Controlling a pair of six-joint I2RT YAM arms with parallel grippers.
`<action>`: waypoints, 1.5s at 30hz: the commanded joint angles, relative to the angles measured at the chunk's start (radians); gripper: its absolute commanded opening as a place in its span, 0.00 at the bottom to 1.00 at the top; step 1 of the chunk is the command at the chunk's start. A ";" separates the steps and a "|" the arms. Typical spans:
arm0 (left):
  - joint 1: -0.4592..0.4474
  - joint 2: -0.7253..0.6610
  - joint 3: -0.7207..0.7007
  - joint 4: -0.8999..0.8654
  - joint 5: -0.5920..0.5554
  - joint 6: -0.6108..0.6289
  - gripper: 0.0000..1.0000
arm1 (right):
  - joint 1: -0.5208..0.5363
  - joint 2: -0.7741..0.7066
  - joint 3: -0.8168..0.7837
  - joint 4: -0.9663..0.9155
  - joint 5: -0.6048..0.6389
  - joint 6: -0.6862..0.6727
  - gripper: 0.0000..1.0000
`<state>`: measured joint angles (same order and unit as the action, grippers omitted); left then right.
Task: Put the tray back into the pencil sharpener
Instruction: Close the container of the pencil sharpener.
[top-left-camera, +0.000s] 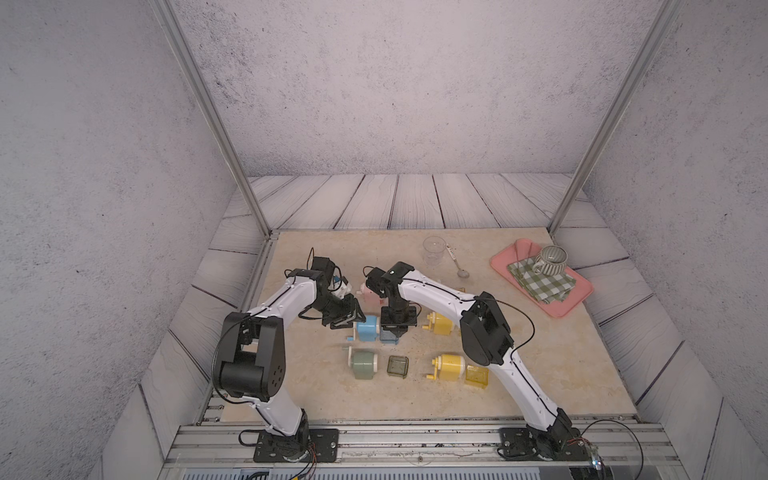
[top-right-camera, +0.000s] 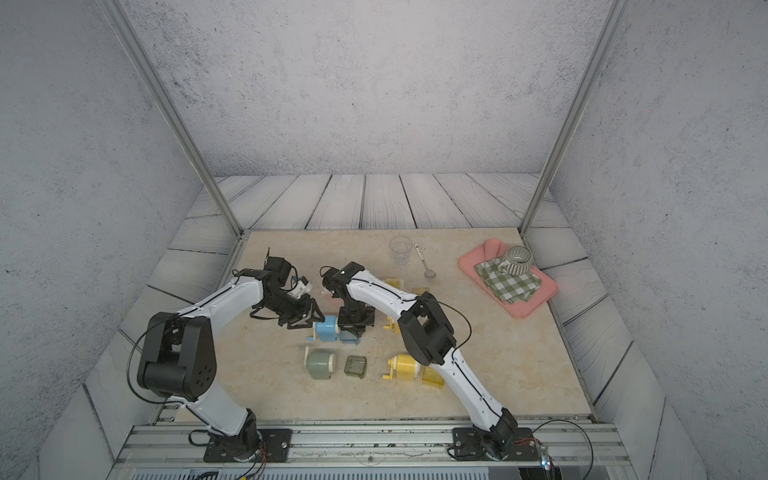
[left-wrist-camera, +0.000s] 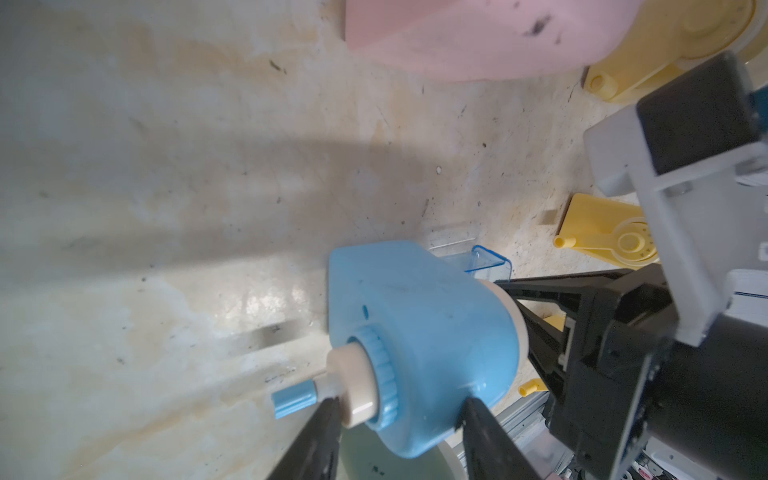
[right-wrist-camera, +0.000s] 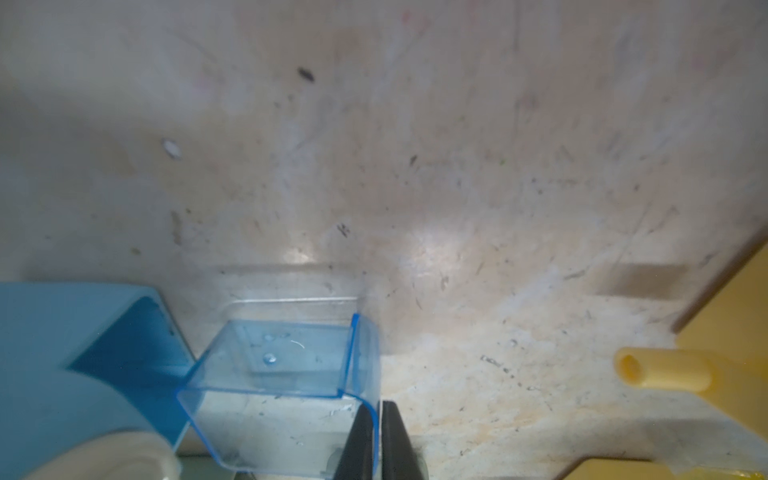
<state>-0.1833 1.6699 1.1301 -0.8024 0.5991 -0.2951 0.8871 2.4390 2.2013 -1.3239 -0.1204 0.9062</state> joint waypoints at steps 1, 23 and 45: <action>-0.004 0.008 -0.014 -0.060 -0.058 0.011 0.51 | 0.007 0.014 0.031 -0.032 0.021 -0.003 0.11; -0.004 0.012 -0.015 -0.057 -0.048 0.011 0.51 | 0.007 0.052 0.078 -0.009 0.004 -0.001 0.07; -0.004 0.021 -0.017 -0.054 -0.045 0.013 0.51 | 0.016 0.022 0.064 0.083 -0.032 -0.029 0.04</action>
<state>-0.1833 1.6699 1.1301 -0.8036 0.6010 -0.2947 0.8936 2.4626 2.2635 -1.2743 -0.1383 0.8879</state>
